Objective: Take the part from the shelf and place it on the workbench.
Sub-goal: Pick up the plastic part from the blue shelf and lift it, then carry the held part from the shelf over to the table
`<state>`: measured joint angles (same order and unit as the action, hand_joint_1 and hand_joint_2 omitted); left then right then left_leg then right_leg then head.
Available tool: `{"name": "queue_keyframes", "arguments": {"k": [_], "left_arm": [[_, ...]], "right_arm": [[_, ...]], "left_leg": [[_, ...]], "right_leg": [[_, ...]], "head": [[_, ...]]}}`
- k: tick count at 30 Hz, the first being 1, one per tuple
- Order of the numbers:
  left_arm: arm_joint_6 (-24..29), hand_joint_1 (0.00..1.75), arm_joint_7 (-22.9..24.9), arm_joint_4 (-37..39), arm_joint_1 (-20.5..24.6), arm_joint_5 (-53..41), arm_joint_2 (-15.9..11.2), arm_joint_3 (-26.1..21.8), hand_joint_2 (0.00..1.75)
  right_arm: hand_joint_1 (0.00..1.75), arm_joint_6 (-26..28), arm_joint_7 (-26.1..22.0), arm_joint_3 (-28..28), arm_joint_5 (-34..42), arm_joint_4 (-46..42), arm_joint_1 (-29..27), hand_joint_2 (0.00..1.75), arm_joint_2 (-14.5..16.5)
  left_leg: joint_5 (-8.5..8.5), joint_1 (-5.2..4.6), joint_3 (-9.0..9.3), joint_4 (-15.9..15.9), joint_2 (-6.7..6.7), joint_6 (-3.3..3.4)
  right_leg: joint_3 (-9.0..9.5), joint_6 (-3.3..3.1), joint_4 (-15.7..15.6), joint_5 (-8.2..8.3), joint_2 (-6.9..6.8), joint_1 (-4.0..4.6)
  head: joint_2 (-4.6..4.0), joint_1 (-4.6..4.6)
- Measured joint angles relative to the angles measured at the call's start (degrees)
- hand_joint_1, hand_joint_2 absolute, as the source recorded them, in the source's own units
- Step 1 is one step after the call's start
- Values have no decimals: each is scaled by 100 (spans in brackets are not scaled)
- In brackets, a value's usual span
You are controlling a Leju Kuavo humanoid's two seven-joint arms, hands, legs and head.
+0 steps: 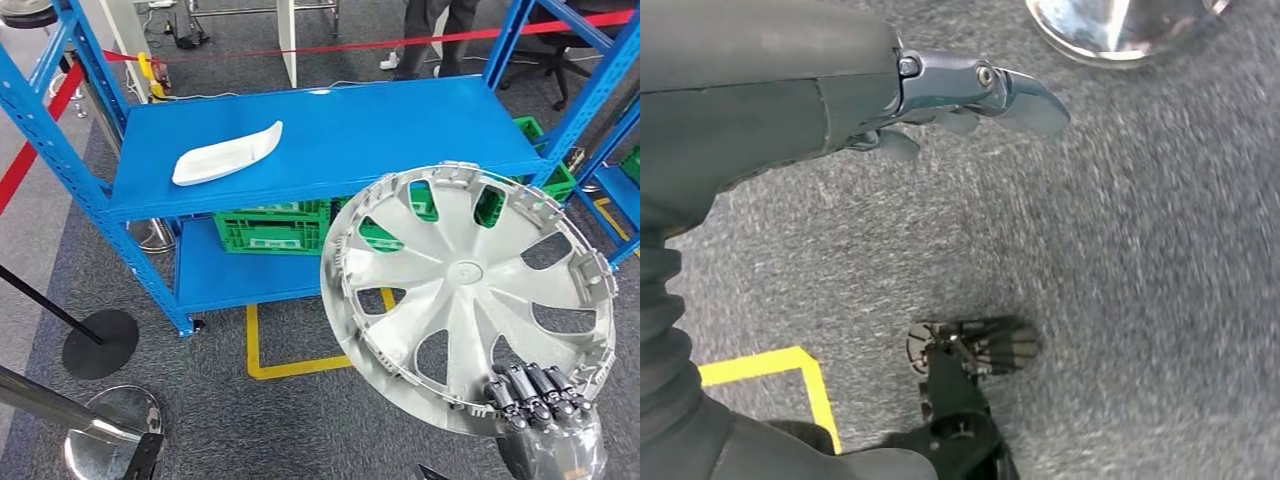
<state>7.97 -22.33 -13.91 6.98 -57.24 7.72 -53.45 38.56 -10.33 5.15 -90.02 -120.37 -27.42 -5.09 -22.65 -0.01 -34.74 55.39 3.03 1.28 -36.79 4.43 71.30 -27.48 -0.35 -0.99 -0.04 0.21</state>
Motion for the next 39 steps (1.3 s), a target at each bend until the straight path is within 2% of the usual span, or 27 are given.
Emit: {"name": "queue_keyframes", "arguments": {"k": [1, 2, 3, 4, 6, 7, 9, 11, 12, 13, 14, 15, 17, 19, 21, 22, 24, 26, 27, 28, 29, 30, 32, 34, 35, 37, 39], "left_arm": [[-21, 0, -13, 1, 7, -9, 5, 20, 175], [-37, 0, -21, 1, 13, -15, 10, 40, 175], [-44, 0, -31, 1, 18, -17, 11, 58, 175], [-45, 0, -38, 1, 24, -19, 11, 72, 175], [-54, 0, -49, 1, 37, -20, 12, 89, 175], [-69, 0, -51, 1, 39, -20, 11, 93, 175], [-107, 0, -52, 2, 27, -20, 12, 97, 175], [-118, 0, -28, 3, 3, -24, 16, 98, 175], [-106, 0, -1, 3, -7, -27, 19, 99, 175], [-86, 0, 30, 3, -12, -31, 19, 100, 175], [-69, 0, 61, 3, -13, -34, 19, 102, 175], [-69, 0, 82, 3, -12, -38, 19, 105, 175], [-119, 0, 101, 4, -10, -58, 11, 121, 175], [-170, 0, 118, 6, -10, -102, 9, 145, 175], [-182, 0, 136, 9, -4, -144, 25, 185, 175], [-182, 0, 140, 10, 4, -166, 38, 208, 175], [-175, 0, 145, 14, 15, -220, 71, 257, 175], [-178, 0, 172, 19, 9, -287, 94, 306, 175], [-192, 0, 196, 22, 3, -319, 103, 336, 175], [-215, 0, 223, 25, 2, -349, 117, 367, 175], [-236, 0, 245, 26, 6, -375, 133, 398, 175], [-250, 0, 268, 28, 12, -405, 156, 429, 175], [-257, 0, 304, 29, 24, -456, 194, 494, 175], [-256, 0, 330, 29, 32, -488, 214, 547, 175], [-255, 0, 335, 29, 34, -497, 217, 562, 175], [-255, 0, 338, 30, 42, -500, 229, 590, 175], [-255, 0, 338, 29, 51, -501, 237, 623, 175]], "right_arm": [[175, 0, -3, -13, -1, -19, -23, 175, 2], [175, 0, -8, -22, -1, -39, -41, 175, 4], [175, 0, -11, -28, -1, -57, -58, 175, 7], [175, 0, -14, -35, -1, -74, -71, 175, 13], [175, -1, -16, -52, -1, -103, -100, 175, 28], [175, -1, -16, -61, -1, -120, -113, 175, 34], [175, -1, -20, -80, -2, -150, -143, 175, 46], [175, -1, -28, -103, -3, -170, -183, 175, 75], [175, -1, -32, -116, -3, -178, -209, 175, 92], [175, 0, -35, -131, -3, -186, -238, 175, 106], [175, 0, -38, -146, -3, -195, -271, 175, 121], [175, 0, -44, -162, -3, -205, -307, 175, 135], [175, 0, -63, -188, -3, -236, -368, 175, 170], [175, 0, -86, -225, -3, -285, -425, 175, 208], [175, 0, -108, -280, -2, -350, -503, 175, 250], [175, 0, -115, -309, -1, -387, -559, 175, 271], [175, 0, -127, -365, 1, -469, -671, 175, 309], [175, 0, -126, -425, 1, -543, -765, 175, 345], [175, 0, -114, -451, 1, -572, -808, 175, 359], [175, 0, -99, -473, 1, -600, -858, 175, 373], [175, 0, -84, -493, 1, -628, -912, 175, 384], [175, 0, -76, -517, 1, -654, -966, 175, 397], [175, 0, -74, -572, 1, -715, -1053, 175, 432], [175, 0, -79, -617, 0, -770, -1103, 175, 473], [175, 0, -80, -633, -1, -791, -1119, 175, 493], [175, 0, -83, -669, -1, -831, -1166, 175, 528], [175, 0, -83, -699, -1, -862, -1199, 175, 553]], "left_leg": [[45, -9, -47, 13, 44, -30], [79, -19, -76, 34, 81, -61], [106, -31, -83, 54, 122, -93], [128, -36, -76, 69, 169, -122], [148, -19, -54, 77, 256, -180], [81, -5, -66, 120, 207, -220], [-296, 12, -204, 510, -28, -294], [-796, 14, -483, 1298, -219, -318], [-928, 10, -585, 1623, -249, -309], [-943, 6, -608, 1774, -266, -288], [-843, 0, -525, 1695, -280, -259], [-665, -9, -345, 1412, -314, -220], [-332, -18, 121, 607, -514, -116], [-238, -21, 379, 127, -678, -47], [-261, -18, 396, 37, -625, -33], [-261, -7, 397, 9, -563, -23], [-245, 22, 394, -35, -441, 6], [-243, 22, 384, -38, -317, 28], [-244, 18, 380, -36, -248, 29], [-244, 16, 378, -34, -176, 28], [-247, 17, 378, -31, -110, 25], [-251, 18, 382, -25, -47, 18], [-275, 0, 396, 1, 56, -23], [-297, -42, 406, 35, 140, -79], [-298, -61, 408, 45, 181, -104], [-309, -54, 406, 62, 229, -151], [-504, -30, 308, 291, 46, -212]], "right_leg": [[346, 17, -432, 29, -126, 2], [687, 3, -890, -41, -242, 14], [930, -29, -1255, -157, -339, 26], [1051, -75, -1465, -273, -379, 43], [1010, -202, -1506, -280, -287, 53], [977, -254, -1499, -247, -231, 53], [895, -341, -1503, -151, -118, 43], [809, -382, -1495, -55, 14, 54], [772, -391, -1490, -13, 88, 64], [737, -395, -1485, 20, 160, 76], [710, -394, -1482, 44, 231, 87], [696, -389, -1480, 58, 300, 98], [677, -371, -1474, 72, 423, 113], [639, -331, -1462, 93, 536, 110], [570, -269, -1459, 121, 639, 102], [528, -239, -1434, 108, 626, 103], [351, -181, -1138, -79, 422, 110], [10, -127, -398, -459, 160, 93], [-168, -102, -18, -611, 105, 84], [-274, -81, 216, -669, 80, 77], [-270, -65, 223, -610, 63, 70], [-147, -53, -7, -453, 32, 62], [292, -36, -837, -91, -172, 56], [561, -87, -1337, 60, -309, 55], [566, -128, -1372, 54, -299, 61], [525, -215, -1353, 84, -168, 47], [493, -293, -1356, 122, -58, 31]], "head": [[0, 2], [0, 1], [-1, -3], [-1, -5], [-2, -12], [-2, -11], [-2, -24], [-2, -31], [-2, -32], [-2, -32], [-2, -32], [-2, -32], [-2, -28], [-2, -30], [-2, -33], [-2, -31], [-2, 1], [-2, 30], [-2, 31], [-2, 31], [-2, 32], [-2, 32], [-2, 37], [-2, 26], [-2, 20], [-2, 7], [-2, 4]]}}
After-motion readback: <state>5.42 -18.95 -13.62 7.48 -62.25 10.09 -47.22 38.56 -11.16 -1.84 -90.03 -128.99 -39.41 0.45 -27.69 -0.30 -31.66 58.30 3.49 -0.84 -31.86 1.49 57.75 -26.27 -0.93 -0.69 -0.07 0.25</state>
